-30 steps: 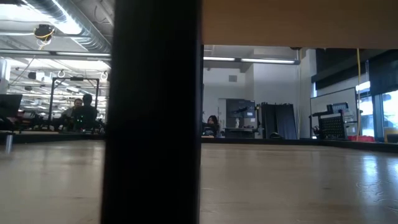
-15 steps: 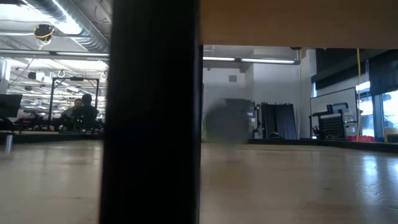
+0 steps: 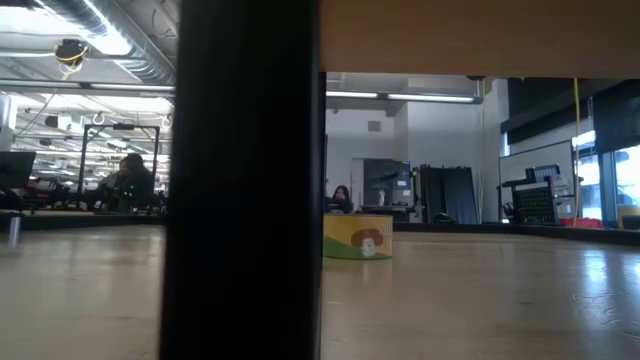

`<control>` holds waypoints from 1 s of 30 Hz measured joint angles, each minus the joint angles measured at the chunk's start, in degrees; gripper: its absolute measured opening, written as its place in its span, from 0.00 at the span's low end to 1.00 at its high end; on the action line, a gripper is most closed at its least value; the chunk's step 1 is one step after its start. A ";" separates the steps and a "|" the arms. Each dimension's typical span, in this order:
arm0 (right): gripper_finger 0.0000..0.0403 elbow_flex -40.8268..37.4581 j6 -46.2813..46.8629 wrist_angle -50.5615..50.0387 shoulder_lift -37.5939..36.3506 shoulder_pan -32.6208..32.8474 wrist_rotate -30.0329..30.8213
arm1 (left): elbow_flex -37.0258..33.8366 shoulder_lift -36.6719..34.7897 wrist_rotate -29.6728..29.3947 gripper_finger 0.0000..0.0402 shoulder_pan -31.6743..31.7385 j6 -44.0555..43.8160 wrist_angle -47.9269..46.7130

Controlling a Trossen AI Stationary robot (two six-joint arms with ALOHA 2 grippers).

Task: Pick and place cans onto a shelf
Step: Put the top blue canned cherries on the shelf aligned with the other green tuna can

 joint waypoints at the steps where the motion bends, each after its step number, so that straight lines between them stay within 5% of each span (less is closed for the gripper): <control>1: 0.07 0.00 0.53 0.02 0.00 -0.02 0.00 | 0.00 0.00 0.00 0.13 0.00 0.00 0.00; 30: 0.01 6.93 1.99 -0.41 0.04 -0.24 -4.06 | 0.00 0.00 -0.02 0.13 0.02 -0.01 0.00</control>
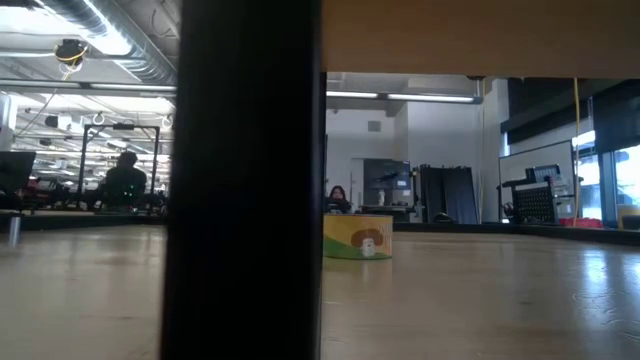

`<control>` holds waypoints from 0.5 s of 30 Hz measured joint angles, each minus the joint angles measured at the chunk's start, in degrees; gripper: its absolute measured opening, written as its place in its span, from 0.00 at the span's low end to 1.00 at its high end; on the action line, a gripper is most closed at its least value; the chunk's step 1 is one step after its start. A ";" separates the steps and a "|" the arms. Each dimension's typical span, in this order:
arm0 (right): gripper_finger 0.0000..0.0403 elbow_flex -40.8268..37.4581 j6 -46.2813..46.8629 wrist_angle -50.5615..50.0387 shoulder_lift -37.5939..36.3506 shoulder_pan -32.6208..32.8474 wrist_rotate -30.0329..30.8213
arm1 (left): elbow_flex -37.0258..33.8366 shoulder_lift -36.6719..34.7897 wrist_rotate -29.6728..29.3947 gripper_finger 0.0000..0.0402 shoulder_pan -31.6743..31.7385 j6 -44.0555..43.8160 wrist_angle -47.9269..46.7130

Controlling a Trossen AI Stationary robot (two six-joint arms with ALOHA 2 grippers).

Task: Pick and place cans onto a shelf
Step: Put the top blue canned cherries on the shelf aligned with the other green tuna can

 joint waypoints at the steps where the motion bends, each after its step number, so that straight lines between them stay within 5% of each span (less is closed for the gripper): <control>1: 0.00 0.57 -0.02 0.00 0.00 -0.04 -0.42 | 0.00 0.00 0.00 0.13 -0.01 0.00 0.00; 15: 0.00 2.53 0.85 -1.53 -2.27 -1.89 -8.85 | 0.00 0.00 0.20 0.13 0.01 0.00 0.00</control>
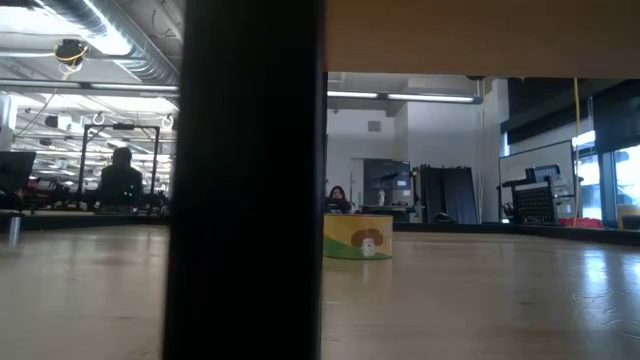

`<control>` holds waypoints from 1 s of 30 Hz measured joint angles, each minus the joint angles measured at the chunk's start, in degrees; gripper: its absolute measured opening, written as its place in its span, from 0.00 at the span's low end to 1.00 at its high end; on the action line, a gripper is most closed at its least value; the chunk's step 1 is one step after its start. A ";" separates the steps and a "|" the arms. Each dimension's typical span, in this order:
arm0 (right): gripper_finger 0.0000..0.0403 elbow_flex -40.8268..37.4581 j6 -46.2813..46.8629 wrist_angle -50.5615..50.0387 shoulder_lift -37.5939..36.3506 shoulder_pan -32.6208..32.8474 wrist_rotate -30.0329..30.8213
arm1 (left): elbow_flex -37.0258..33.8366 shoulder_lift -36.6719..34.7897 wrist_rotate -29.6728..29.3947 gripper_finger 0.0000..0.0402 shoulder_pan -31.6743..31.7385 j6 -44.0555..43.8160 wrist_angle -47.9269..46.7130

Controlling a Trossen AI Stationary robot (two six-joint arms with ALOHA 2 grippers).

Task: Pick and place cans onto a shelf
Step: Put the top blue canned cherries on the shelf aligned with the other green tuna can

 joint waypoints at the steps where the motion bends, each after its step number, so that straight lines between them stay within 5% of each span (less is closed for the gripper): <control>1: 0.00 0.14 0.05 -0.19 -0.20 -0.15 -0.34 | 0.00 0.00 0.01 0.13 0.00 0.03 0.00; 30: 0.00 0.26 1.87 1.27 -5.27 -11.17 -32.77 | 0.00 0.00 0.00 0.13 0.00 0.11 -0.04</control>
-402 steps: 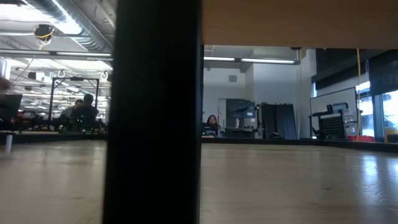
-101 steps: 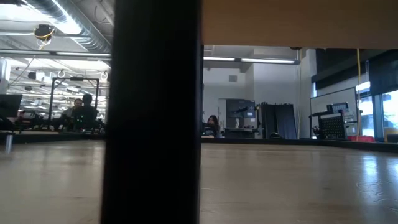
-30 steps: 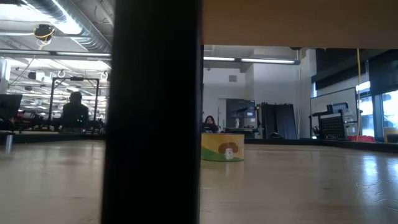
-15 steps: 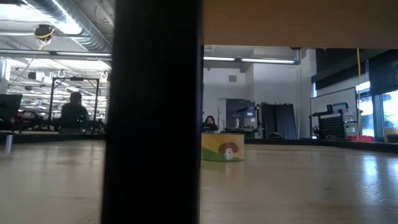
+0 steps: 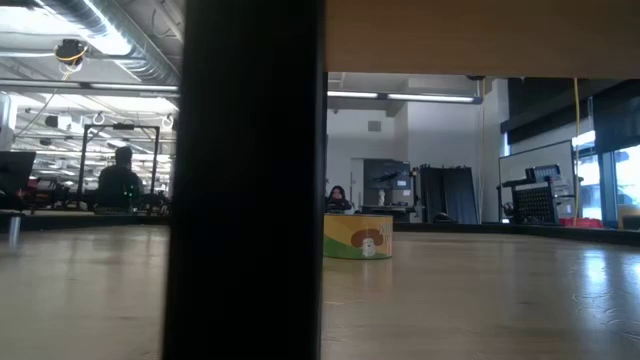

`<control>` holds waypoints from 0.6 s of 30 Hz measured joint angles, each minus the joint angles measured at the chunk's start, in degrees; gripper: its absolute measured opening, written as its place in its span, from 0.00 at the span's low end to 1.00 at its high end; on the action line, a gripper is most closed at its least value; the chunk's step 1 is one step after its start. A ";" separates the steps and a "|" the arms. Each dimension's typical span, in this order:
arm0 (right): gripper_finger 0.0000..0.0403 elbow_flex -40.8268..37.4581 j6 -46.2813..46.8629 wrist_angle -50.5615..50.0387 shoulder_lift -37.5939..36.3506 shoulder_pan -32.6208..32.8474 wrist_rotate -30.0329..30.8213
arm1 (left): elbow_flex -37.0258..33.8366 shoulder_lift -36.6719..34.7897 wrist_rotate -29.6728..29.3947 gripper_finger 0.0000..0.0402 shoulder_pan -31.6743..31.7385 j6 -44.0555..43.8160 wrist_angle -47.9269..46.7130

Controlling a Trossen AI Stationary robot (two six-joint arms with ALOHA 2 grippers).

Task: Pick and place cans onto a shelf
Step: Put the top blue canned cherries on the shelf aligned with the other green tuna can

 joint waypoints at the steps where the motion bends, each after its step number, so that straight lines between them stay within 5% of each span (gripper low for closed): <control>1: 0.00 0.00 0.04 0.00 0.00 -0.46 -0.09 | 0.00 0.00 0.00 0.13 -0.02 0.00 0.01; 8: 0.00 0.00 0.27 0.52 0.00 -3.77 -6.81 | 0.00 0.00 0.00 0.13 -0.02 0.00 -0.01; 18: 0.00 -0.72 -2.25 0.20 0.00 -6.66 -7.19 | 0.00 0.00 0.00 0.13 0.00 0.00 -0.01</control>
